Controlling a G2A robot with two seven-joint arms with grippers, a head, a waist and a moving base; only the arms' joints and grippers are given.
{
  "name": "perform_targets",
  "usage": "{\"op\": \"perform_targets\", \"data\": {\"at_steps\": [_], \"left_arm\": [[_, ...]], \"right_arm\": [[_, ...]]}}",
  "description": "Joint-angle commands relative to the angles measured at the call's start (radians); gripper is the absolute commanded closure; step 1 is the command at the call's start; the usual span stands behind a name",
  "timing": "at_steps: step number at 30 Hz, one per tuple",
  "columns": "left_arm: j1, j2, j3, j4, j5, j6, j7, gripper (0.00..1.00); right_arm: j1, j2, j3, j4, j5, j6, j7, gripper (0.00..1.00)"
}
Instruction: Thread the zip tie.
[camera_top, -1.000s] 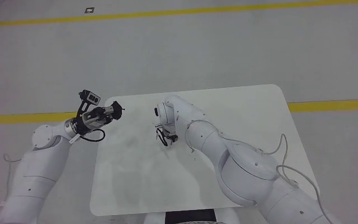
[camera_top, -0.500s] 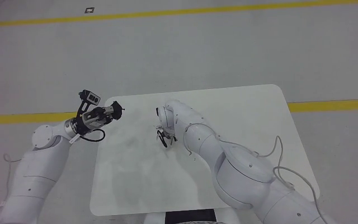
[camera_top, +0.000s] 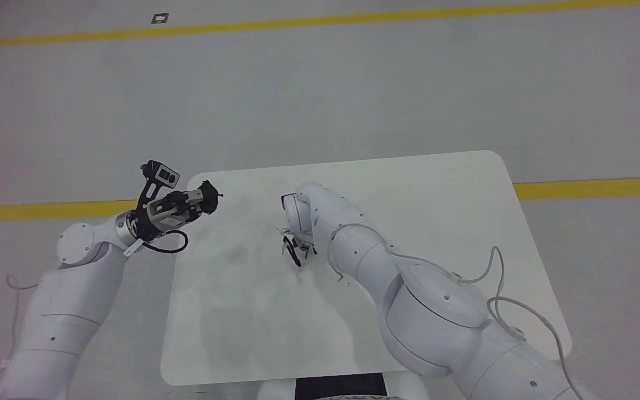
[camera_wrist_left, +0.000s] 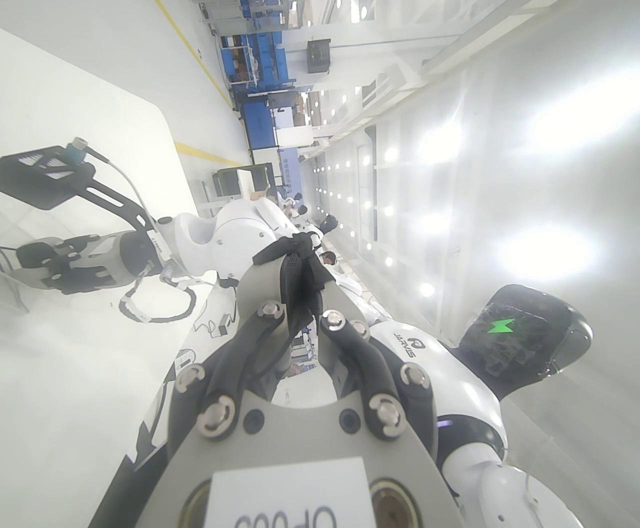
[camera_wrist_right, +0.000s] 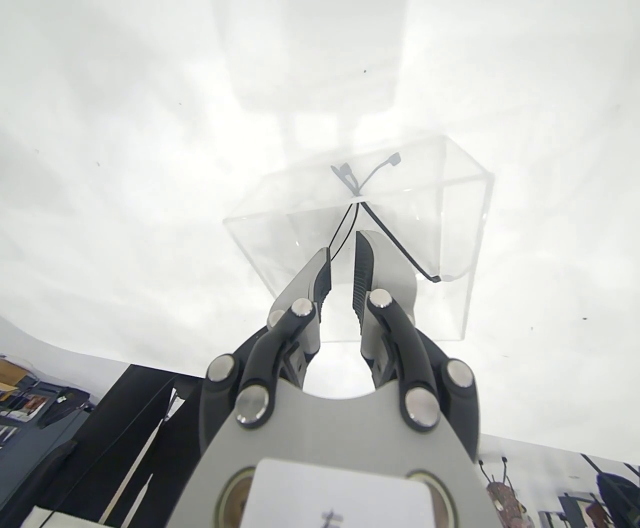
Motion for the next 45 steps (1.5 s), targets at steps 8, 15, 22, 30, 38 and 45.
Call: {"op": "perform_targets", "data": {"at_steps": [8, 15, 22, 30, 38, 45], "left_arm": [[0.000, 0.000, 0.000, 0.000, 0.000, 0.000, 0.000, 1.00], [0.000, 0.000, 0.000, 0.000, 0.000, 0.000, 0.000, 1.00], [0.000, 0.000, 0.000, 0.000, 0.000, 0.000, 0.000, 1.00], [0.000, 0.000, 0.000, 0.000, 0.000, 0.000, 0.000, 1.00], [0.000, 0.000, 0.000, 0.000, 0.000, 0.000, 0.000, 1.00], [0.000, 0.000, 0.000, 0.000, 0.000, 0.000, 0.000, 1.00]], "right_arm": [[-0.008, 0.000, 0.013, -0.012, -0.032, 0.000, 0.007, 0.87], [-0.015, -0.001, 0.022, -0.010, -0.065, 0.000, 0.016, 0.88], [-0.016, -0.002, 0.037, -0.007, -0.097, 0.000, 0.017, 0.92], [-0.027, -0.003, 0.056, -0.018, -0.131, 0.000, 0.032, 0.96], [-0.025, -0.003, 0.081, -0.020, -0.159, 0.000, 0.041, 1.00], [-0.001, -0.005, 0.111, -0.024, -0.174, 0.000, 0.053, 1.00]]}}
